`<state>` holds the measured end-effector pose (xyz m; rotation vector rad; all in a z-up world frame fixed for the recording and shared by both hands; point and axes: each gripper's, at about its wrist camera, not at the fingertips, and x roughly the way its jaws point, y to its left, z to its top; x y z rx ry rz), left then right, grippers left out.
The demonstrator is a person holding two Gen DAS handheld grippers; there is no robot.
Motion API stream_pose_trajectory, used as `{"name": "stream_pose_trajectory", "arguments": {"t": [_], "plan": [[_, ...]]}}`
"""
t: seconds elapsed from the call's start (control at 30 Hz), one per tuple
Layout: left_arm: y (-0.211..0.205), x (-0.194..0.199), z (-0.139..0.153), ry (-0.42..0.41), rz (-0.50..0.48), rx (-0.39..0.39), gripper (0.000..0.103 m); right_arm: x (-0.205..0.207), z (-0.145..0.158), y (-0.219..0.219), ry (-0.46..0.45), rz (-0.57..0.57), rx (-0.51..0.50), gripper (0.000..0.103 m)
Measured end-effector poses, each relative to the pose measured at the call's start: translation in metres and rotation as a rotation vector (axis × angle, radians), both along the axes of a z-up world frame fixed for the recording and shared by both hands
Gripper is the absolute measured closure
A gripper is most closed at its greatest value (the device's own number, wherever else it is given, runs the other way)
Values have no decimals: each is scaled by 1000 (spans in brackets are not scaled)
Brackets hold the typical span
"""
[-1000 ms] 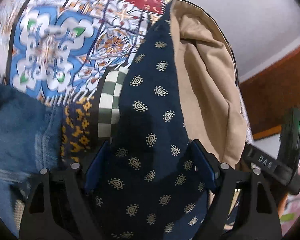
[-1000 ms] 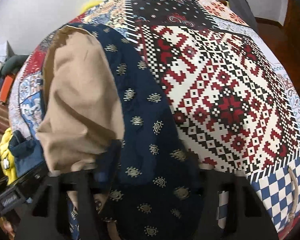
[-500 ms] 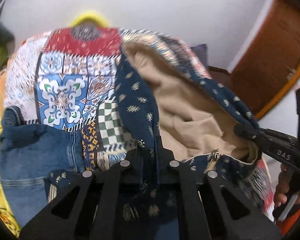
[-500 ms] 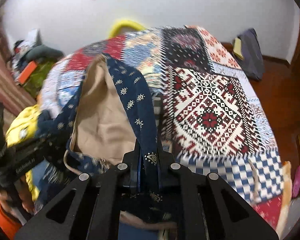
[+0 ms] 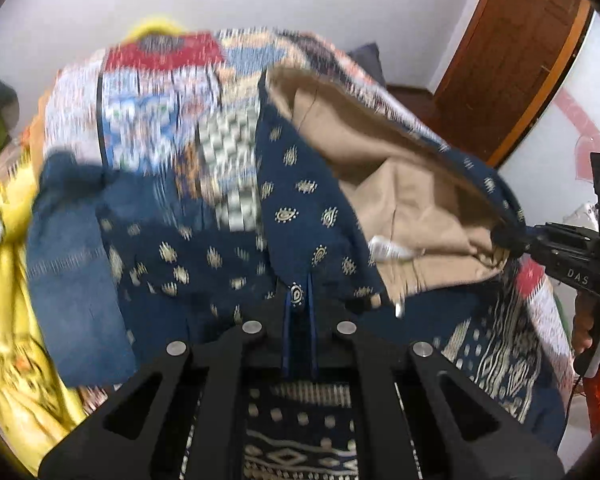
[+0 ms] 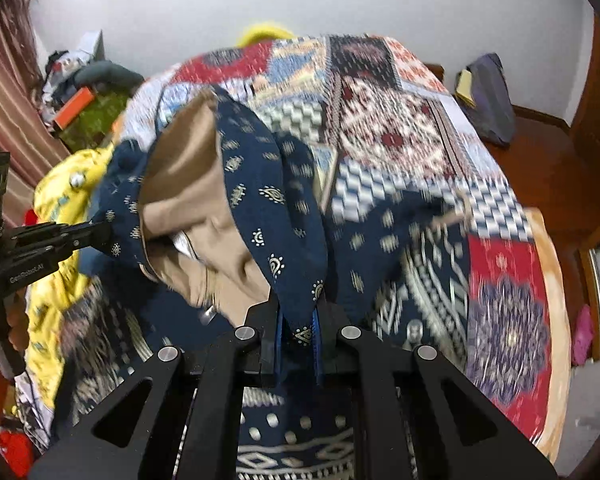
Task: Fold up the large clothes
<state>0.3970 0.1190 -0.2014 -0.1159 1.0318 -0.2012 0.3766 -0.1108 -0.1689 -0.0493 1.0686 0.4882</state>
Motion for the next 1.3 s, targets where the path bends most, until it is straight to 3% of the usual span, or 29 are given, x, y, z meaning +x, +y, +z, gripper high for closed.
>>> {"name": "stream_pose_trajectory", "arguments": {"t": [0.17,0.23,0.3,0.37,0.4,0.47,0.5,0.57,0.67,0.73,0.97,1.1,1.2,1.3], "plan": [[-2,-4,-37,102,-26,48,97,-11,-22,-7,52,-4,-84,88],[-5,-3,-46,128,-51,93,96,-11,-27,-10,97,-8,-103,81],[-6,-6,-48,133,-73,118,93,-13,-30,-10,131,8,-116,62],[-7,-8,-46,131,-81,137,89,-18,-27,-9,118,43,-120,56],[-7,-9,-45,134,-86,143,80,-20,-24,-7,101,54,-128,56],[-11,-15,-37,124,-83,156,50,-24,-12,-4,53,65,-146,56],[-11,-17,-32,100,-74,163,47,-24,-7,-2,28,68,-149,56],[-9,-20,-18,40,-65,165,45,-23,6,2,-28,70,-143,55],[-6,-15,0,1,-39,142,43,-17,25,9,-91,70,-114,39],[-4,-8,8,-25,-21,134,41,-8,30,18,-120,63,-98,35],[8,49,8,-37,62,126,40,36,4,48,-61,19,-59,35],[6,77,-2,-51,85,125,40,56,-9,61,8,13,12,34],[3,94,-14,-35,84,109,41,65,-13,70,15,21,23,35],[-2,109,-26,-20,78,105,47,69,-12,74,-3,24,38,35]]}}
